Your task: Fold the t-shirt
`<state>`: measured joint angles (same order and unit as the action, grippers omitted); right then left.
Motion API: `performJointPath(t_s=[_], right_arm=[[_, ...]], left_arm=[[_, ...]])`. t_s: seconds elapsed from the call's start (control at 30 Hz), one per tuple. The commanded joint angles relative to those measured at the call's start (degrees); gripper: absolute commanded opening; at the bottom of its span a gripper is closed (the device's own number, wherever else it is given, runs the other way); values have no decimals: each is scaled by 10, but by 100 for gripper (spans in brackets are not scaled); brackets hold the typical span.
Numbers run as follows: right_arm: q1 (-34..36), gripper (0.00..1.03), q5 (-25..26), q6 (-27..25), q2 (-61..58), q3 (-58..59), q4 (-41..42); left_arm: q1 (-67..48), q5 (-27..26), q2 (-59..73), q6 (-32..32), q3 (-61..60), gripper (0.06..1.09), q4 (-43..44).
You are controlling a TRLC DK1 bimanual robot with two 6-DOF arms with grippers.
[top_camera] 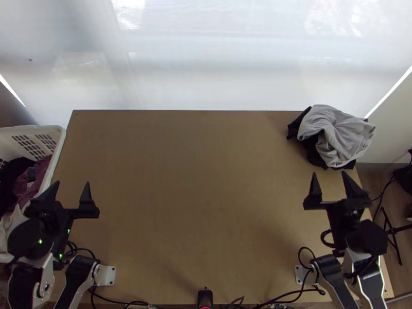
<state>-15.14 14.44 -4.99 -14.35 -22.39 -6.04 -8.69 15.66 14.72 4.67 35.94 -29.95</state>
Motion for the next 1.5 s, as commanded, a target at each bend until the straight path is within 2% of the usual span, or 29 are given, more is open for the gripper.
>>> performJointPath(t_s=[0.0,0.27,0.37,0.57,0.8,1.47], right_arm=[[30,98,68,27,148,112,-49],[38,98,67,24,147,167,-6],[41,98,67,44,146,169,-39],[34,98,67,92,145,169,-56],[39,98,67,93,145,169,-56],[39,98,67,93,145,169,-56]], left_arm=[[46,3,-150,12,-116,104,7],[50,-14,-148,-7,-209,104,-2],[52,-37,-148,-28,-216,104,-1],[56,-44,-149,-58,-215,104,-9],[123,-45,-148,-70,-215,104,-10],[123,-45,-148,-70,-215,104,-10]])
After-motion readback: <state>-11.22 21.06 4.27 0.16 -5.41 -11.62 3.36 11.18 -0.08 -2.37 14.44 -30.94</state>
